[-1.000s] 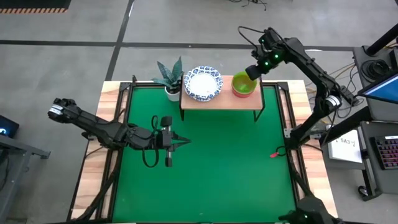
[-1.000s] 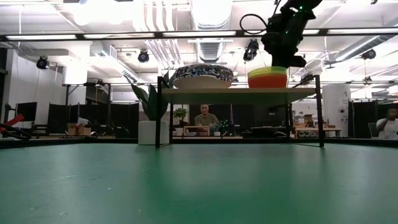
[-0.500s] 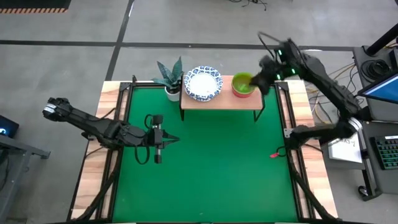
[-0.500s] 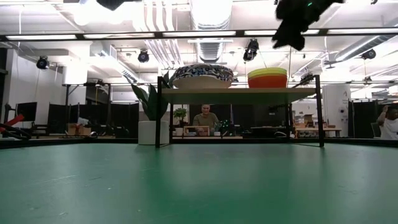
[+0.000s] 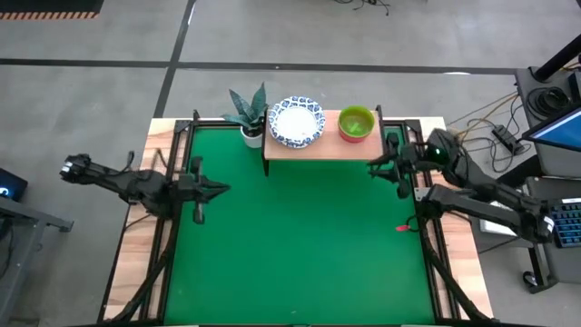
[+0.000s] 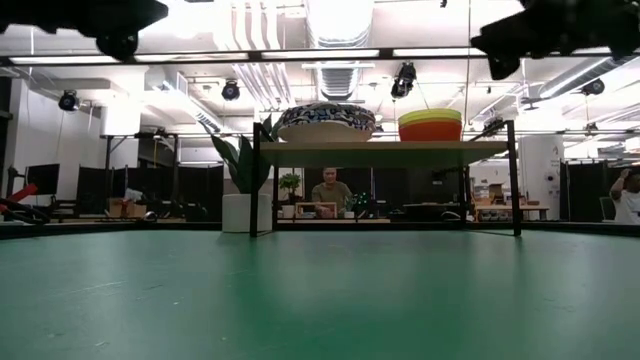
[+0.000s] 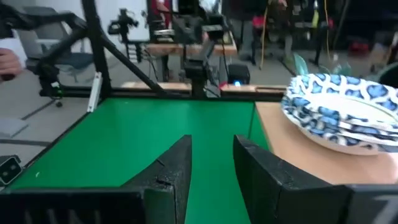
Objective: Place and stack bowls onto a shelf
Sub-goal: Return to Home Position
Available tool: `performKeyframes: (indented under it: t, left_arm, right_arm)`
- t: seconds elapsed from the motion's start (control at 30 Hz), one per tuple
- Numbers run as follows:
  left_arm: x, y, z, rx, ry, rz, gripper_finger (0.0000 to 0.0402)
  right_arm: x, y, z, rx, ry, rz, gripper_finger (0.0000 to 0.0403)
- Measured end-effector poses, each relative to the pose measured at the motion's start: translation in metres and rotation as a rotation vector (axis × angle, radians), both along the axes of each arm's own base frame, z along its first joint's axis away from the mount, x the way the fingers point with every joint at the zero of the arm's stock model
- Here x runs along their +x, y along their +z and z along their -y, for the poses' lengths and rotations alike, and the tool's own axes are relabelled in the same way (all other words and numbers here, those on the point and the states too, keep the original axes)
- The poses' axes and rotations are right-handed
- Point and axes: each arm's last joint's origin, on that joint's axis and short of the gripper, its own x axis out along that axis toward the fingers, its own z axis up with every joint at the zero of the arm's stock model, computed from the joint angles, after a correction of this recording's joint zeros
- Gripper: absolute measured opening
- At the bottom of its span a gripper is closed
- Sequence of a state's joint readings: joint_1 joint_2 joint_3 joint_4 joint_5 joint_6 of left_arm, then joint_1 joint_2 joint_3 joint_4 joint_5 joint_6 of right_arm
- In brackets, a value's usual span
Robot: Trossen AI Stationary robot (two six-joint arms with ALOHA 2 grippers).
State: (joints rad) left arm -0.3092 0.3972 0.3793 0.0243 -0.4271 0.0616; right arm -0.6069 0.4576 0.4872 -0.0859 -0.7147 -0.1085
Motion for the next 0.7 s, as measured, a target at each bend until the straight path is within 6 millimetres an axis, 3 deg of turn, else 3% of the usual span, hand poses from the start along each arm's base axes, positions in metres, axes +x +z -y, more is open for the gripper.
performKeyframes:
  t: [0.4, 0.7]
  left_arm:
    - [-0.035, -0.039, -0.011, -0.035, 0.002, 0.191, 0.0]
    - [-0.029, -0.053, -0.008, -0.056, -0.038, 0.199, 0.0]
  right_arm:
    - [-0.015, -0.069, -0.015, -0.046, 0.041, 0.146, 0.0107]
    - [-0.02, -0.098, -0.02, -0.076, 0.066, 0.187, 0.0107]
